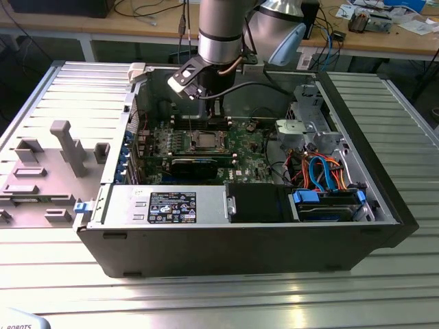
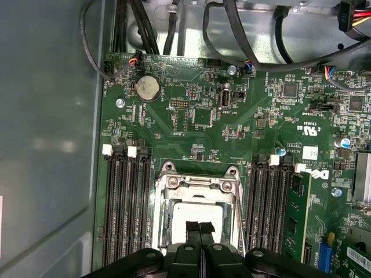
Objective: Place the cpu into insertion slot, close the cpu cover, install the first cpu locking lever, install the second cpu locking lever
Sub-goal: 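Close the cpu cover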
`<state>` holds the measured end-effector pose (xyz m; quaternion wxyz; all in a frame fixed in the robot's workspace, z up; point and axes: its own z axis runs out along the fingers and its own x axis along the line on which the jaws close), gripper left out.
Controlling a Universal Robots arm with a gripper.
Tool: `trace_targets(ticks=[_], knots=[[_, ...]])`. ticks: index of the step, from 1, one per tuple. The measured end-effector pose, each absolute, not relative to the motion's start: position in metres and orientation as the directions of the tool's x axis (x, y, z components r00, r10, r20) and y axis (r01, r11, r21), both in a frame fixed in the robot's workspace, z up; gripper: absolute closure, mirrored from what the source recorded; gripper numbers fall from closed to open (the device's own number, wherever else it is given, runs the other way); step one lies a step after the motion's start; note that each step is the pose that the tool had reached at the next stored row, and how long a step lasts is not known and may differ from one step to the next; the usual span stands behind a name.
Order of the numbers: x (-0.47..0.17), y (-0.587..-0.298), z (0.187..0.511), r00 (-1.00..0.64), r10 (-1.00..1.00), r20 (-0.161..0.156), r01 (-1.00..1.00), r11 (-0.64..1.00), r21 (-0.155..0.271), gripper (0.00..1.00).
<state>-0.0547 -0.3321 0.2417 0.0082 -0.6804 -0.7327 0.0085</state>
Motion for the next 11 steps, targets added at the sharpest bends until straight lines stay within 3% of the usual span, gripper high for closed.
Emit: trace_targets(ticks=[11], knots=[[-0.0560, -0.3321, 0.2400, -0.074, 0.997, 0.000, 0.997, 0.074, -0.024, 0.89]])
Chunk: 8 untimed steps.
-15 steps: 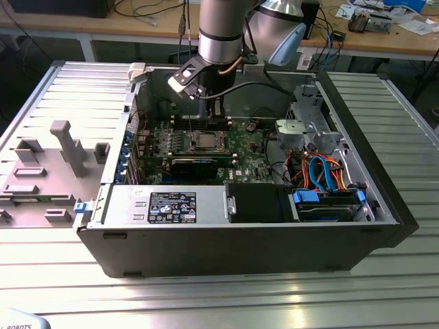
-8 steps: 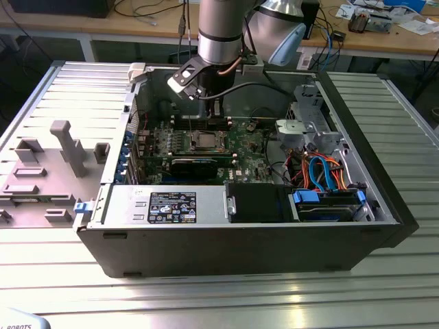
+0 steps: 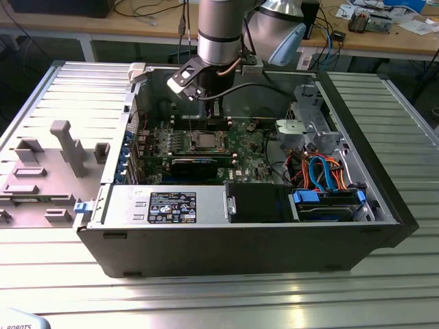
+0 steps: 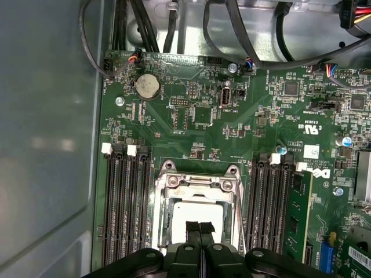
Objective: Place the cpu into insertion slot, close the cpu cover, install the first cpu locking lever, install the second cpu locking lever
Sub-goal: 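Close the cpu cover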
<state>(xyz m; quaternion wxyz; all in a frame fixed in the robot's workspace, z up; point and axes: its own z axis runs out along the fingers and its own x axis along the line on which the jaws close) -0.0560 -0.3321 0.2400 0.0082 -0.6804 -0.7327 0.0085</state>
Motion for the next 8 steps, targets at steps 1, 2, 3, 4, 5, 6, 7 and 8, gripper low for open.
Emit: trace_targets(ticks=[1, 2, 3, 4, 5, 6, 7, 8], knots=[[-0.0561, -0.3321, 0.2399, -0.074, 0.997, 0.000, 0.997, 0.074, -0.024, 0.89], [-0.0562, -0.3321, 0.2398, -0.074, 0.997, 0.000, 0.997, 0.074, -0.024, 0.89], [-0.0564, -0.3321, 0.2397, -0.074, 0.997, 0.000, 0.997, 0.074, -0.024, 0.89], [-0.0566, -0.3321, 0.2396, -0.074, 0.997, 0.000, 0.997, 0.074, -0.024, 0.89], [-0.0568, -0.3321, 0.2394, -0.074, 0.997, 0.000, 0.997, 0.074, -0.024, 0.89], [-0.0570, -0.3321, 0.2393, -0.074, 0.997, 0.000, 0.997, 0.074, -0.024, 0.89], [-0.0571, -0.3321, 0.2393, -0.074, 0.997, 0.000, 0.997, 0.074, -0.024, 0.89], [-0.0573, -0.3321, 0.2392, -0.074, 0.997, 0.000, 0.997, 0.074, -0.024, 0.89]])
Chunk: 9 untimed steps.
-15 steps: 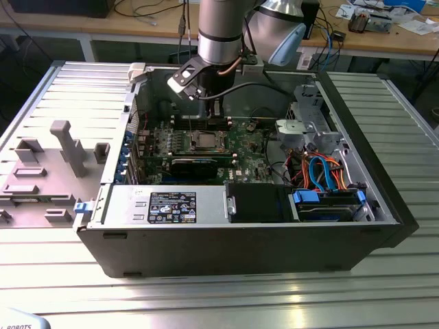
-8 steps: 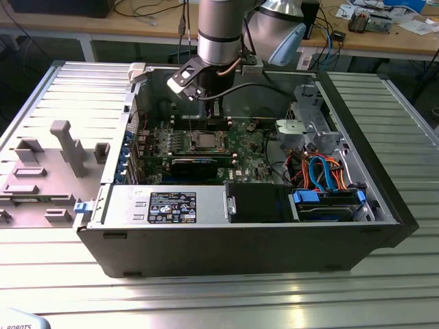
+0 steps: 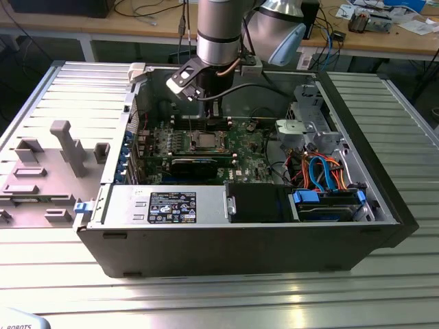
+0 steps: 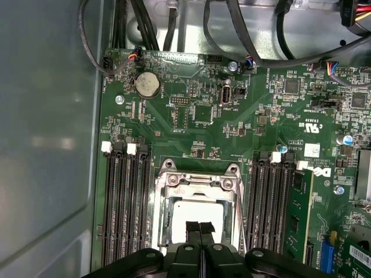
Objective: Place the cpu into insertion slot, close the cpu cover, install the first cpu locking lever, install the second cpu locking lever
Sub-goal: 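Close the cpu cover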
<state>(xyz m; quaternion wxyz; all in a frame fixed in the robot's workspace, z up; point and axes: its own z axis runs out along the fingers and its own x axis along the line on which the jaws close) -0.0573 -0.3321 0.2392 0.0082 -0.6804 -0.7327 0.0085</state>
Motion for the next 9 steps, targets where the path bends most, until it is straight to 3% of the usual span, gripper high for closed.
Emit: trace_targets(ticks=[9], knots=[[-0.0592, -0.3321, 0.2382, -0.074, 0.997, 0.000, 0.997, 0.074, -0.024, 0.89]])
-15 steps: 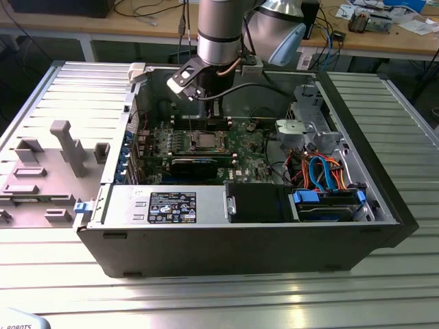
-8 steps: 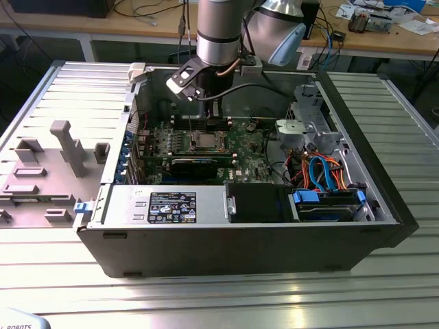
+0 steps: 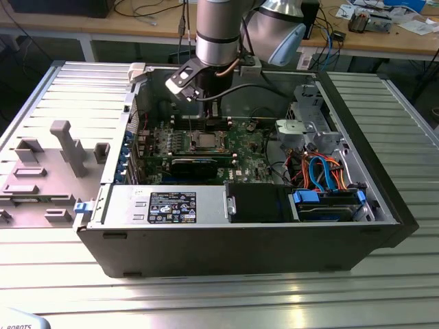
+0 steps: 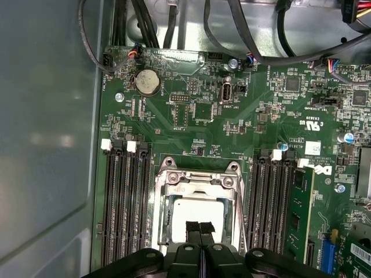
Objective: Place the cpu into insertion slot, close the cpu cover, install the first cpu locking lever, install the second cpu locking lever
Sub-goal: 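Close the cpu cover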
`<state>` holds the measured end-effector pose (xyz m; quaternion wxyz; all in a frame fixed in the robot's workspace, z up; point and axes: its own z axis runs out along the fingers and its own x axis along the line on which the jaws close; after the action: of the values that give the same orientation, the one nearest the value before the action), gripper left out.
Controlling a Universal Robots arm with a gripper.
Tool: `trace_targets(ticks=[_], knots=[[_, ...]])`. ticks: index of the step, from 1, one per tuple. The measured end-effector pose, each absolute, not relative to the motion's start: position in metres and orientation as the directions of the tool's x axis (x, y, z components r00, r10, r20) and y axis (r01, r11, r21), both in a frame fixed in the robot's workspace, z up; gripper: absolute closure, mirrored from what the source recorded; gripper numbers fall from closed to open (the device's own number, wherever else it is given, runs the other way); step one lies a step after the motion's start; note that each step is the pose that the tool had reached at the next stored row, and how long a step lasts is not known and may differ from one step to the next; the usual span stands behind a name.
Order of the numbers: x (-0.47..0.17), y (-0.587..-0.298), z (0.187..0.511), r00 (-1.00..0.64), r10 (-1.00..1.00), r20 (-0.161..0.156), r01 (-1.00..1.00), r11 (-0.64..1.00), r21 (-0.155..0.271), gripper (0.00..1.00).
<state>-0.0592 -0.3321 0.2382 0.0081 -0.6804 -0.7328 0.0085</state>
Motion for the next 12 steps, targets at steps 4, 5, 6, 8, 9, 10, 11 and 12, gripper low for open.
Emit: trace_targets(ticks=[4, 5, 6, 8, 9, 10, 11, 12], knots=[[-0.0599, -0.3321, 0.2379, -0.074, 0.997, 0.000, 0.997, 0.074, -0.024, 0.89], [-0.0600, -0.3321, 0.2378, -0.074, 0.997, 0.000, 0.997, 0.074, -0.024, 0.89], [-0.0602, -0.3321, 0.2377, -0.074, 0.997, 0.000, 0.997, 0.074, -0.024, 0.89], [-0.0603, -0.3321, 0.2375, -0.074, 0.997, 0.000, 0.997, 0.074, -0.023, 0.89], [-0.0605, -0.3321, 0.2373, -0.074, 0.997, 0.000, 0.997, 0.074, -0.023, 0.89], [-0.0606, -0.3321, 0.2371, -0.074, 0.997, 0.000, 0.997, 0.074, -0.023, 0.89], [-0.0608, -0.3321, 0.2370, -0.074, 0.997, 0.000, 0.997, 0.074, -0.024, 0.89], [-0.0612, -0.3321, 0.2367, -0.074, 0.997, 0.000, 0.997, 0.074, -0.024, 0.89]])
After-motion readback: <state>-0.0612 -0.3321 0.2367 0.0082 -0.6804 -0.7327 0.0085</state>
